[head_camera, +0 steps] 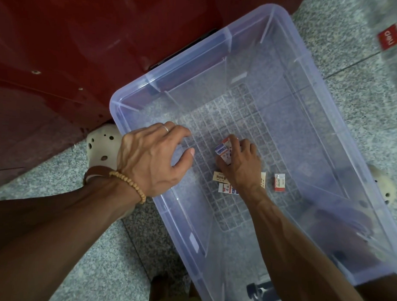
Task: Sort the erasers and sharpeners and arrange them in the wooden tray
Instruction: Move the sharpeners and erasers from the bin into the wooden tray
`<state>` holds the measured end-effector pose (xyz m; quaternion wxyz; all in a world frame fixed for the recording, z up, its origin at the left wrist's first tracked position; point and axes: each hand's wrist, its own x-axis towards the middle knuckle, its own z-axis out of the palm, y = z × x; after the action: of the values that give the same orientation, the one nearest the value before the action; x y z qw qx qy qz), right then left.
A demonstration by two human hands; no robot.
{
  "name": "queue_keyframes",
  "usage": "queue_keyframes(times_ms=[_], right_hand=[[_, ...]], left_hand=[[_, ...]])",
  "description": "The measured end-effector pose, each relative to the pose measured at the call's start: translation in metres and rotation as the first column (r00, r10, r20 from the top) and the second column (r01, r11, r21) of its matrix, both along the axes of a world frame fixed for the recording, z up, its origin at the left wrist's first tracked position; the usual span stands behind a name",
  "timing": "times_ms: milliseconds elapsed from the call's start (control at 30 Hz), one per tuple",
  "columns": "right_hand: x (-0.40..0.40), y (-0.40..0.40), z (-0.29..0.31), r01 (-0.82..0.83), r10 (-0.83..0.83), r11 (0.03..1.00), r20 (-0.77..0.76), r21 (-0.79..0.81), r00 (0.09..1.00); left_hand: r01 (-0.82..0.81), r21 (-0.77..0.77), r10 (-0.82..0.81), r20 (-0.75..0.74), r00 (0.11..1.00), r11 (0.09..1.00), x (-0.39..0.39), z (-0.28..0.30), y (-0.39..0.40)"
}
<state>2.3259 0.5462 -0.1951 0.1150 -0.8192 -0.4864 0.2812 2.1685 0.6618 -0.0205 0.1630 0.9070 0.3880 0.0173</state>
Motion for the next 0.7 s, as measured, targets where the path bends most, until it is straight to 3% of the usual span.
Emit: queue_keyframes(times_ms=[133,200,267,333,400,433,600,700], right_hand=[[-0.003,0.007,0.007,0.19,-0.189,0.982,-0.254,-0.021,0.949],[-0.003,0.012,0.016,0.299,-0.298,0.952,-0.451,-0.071,0.842],[-0.003,0.017,0.032,0.414,-0.447,0.884,-0.655,-0.218,0.609],[-0.004,0.016,0.048,0.469,-0.536,0.798,-0.802,-0.379,0.265],[-0.005,0.015,0.063,0.439,-0.502,0.761,-0.862,-0.478,-0.068],[-0.006,0.014,0.072,0.408,-0.482,0.759,-0.859,-0.507,-0.169],[-0.001,0.014,0.12,0.341,-0.364,0.793,-0.842,-0.504,-0.398],[0.005,0.018,0.149,0.335,-0.288,0.83,-0.858,-0.445,-0.426]], left_hand=[[-0.004,-0.001,0.004,0.0,1.0,1.0,-0.001,-0.001,0.0],[-0.005,0.004,0.005,-0.003,1.0,1.0,0.0,-0.001,0.0],[-0.01,0.008,0.01,-0.007,1.0,1.0,0.0,0.0,0.0],[-0.012,0.015,0.012,-0.005,1.0,1.0,0.0,0.0,-0.001],[-0.011,0.023,0.011,-0.001,1.0,1.0,-0.001,-0.001,-0.001],[-0.009,0.021,0.01,-0.009,1.0,1.0,-0.001,0.0,0.0],[-0.007,-0.057,0.002,-0.083,0.997,0.998,0.0,0.008,-0.002],[-0.116,-0.276,0.145,0.089,0.985,0.954,0.004,0.024,-0.001]])
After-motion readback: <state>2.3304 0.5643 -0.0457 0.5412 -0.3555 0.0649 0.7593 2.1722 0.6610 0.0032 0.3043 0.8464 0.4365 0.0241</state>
